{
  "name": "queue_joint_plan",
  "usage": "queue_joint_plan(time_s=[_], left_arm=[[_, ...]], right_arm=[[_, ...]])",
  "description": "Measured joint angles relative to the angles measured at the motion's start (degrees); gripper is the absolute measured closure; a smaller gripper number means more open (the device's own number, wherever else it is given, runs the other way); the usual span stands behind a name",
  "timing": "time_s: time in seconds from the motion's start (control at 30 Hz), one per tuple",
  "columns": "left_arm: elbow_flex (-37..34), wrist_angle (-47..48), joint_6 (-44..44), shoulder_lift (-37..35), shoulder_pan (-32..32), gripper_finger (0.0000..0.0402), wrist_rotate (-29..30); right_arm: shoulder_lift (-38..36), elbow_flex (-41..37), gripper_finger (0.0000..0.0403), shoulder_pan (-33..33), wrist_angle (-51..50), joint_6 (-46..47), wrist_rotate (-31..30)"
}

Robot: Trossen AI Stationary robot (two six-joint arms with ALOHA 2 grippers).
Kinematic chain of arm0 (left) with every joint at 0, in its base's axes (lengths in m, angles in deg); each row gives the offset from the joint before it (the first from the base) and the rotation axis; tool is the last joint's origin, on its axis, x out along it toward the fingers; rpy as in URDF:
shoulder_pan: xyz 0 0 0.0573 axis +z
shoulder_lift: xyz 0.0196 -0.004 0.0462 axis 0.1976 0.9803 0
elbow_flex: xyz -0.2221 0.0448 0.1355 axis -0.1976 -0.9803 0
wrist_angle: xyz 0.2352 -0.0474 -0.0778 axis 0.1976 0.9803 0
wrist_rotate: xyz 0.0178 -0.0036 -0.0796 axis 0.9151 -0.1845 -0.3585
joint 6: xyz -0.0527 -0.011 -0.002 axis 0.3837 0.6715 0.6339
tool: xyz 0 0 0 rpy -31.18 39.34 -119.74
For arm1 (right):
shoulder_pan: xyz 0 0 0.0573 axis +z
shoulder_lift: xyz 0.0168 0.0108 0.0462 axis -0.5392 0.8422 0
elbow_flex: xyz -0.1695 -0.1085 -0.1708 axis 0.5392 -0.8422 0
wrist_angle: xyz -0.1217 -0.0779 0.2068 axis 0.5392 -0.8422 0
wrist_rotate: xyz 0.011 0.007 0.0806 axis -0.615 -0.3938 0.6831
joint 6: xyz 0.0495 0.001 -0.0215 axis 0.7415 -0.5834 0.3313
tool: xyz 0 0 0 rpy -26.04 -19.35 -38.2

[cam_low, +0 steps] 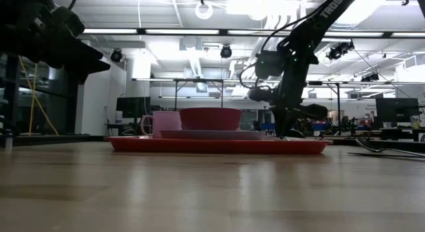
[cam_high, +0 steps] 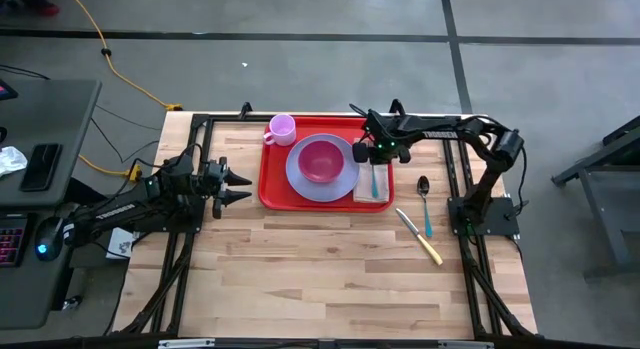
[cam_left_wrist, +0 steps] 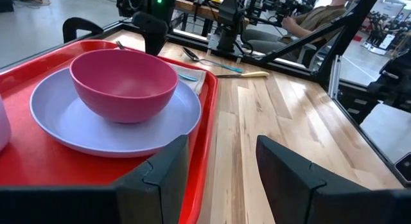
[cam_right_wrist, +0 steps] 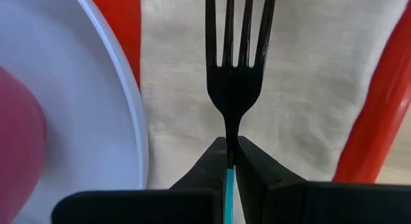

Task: Set up tray
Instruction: Put the fork on the napkin on the tray

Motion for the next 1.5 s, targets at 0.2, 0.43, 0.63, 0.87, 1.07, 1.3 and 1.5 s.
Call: queue_joint_plan(time_s=[0.2, 0.43, 0.63, 0.87, 1.07, 1.3, 1.5], left_arm=[[0.0, 0.0, 0.3, 0.0, 0.0, 0.0190, 0.0], [0.0, 0.0, 0.3, 0.0, 0.0, 0.0190, 0.0], [0.0, 0.1, 0.3, 0.0, 0.0, 0.0190, 0.0], [0.0, 0.1, 0.3, 0.0, 0.0, 0.0190, 0.0], [0.0, 0.1, 0.3, 0.0, 0.0, 0.0190, 0.0], [0.0, 0.1, 0.3, 0.0, 0.0, 0.0190, 0.0], [0.0, 0.1, 0.3, 0.0, 0.0, 0.0190, -0.7]], right_arm=[[0.0, 0.0, 0.0391, -0.5, 0.2, -0.3, -0.5], [0.0, 0.0, 0.0391, -0.9, 0.2, 0.0, -0.3], [0.0, 0.0, 0.0391, -0.9, 0.2, -0.4, -0.1], [0.0, 0.0, 0.0391, -0.9, 0.2, -1.1, -0.1], [0.0, 0.0, 0.0391, -0.9, 0.2, -1.7, -0.4], [0.1, 0.0, 0.0391, -0.9, 0.2, -2.4, -0.5], [2.2, 0.0, 0.0390, -0.9, 0.1, -2.4, 0.4]])
